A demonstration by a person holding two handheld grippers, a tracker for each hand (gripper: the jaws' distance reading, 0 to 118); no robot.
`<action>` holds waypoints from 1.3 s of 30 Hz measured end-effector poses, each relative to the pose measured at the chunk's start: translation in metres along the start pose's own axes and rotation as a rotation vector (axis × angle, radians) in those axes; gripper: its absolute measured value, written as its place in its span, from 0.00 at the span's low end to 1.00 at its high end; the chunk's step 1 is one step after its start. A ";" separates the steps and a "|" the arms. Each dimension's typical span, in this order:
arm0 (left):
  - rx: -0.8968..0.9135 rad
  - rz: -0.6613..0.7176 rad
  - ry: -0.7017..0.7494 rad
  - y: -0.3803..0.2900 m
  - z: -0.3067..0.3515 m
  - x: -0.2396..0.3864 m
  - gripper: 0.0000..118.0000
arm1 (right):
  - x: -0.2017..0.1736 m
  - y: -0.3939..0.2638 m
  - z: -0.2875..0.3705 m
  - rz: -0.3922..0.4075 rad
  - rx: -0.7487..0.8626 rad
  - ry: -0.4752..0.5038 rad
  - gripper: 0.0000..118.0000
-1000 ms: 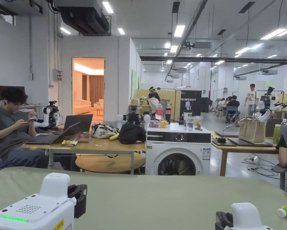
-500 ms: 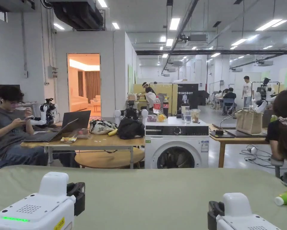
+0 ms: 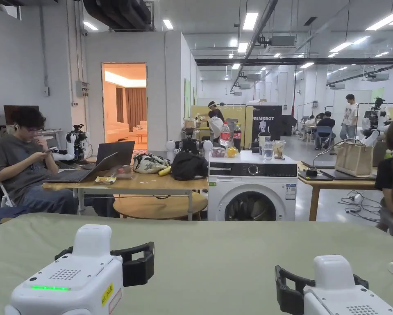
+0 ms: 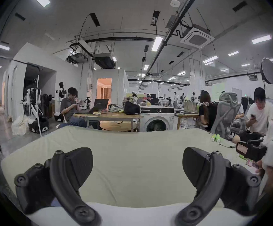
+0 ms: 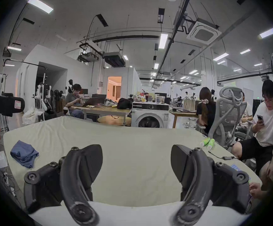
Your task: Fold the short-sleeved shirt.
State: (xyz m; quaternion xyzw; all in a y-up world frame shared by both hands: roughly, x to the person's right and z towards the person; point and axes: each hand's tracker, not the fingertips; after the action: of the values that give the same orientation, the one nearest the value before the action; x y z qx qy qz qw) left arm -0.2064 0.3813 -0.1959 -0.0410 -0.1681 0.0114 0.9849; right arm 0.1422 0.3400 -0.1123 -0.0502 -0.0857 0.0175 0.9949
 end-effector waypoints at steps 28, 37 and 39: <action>-0.015 -0.048 -0.023 -0.006 0.015 0.004 0.93 | -0.008 0.007 0.008 -0.168 -0.066 0.169 0.75; -0.021 -0.010 -0.049 -0.009 0.013 0.006 0.93 | -0.016 0.006 0.012 -0.216 -0.141 0.195 0.75; -0.025 0.001 -0.051 -0.010 0.013 0.005 0.93 | -0.015 0.005 0.010 -0.245 -0.168 0.174 0.75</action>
State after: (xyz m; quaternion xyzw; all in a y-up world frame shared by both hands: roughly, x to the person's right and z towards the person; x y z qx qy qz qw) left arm -0.2063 0.3725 -0.1811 -0.0530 -0.1934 0.0111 0.9796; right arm 0.1255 0.3453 -0.1054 -0.1234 -0.0061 -0.1158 0.9856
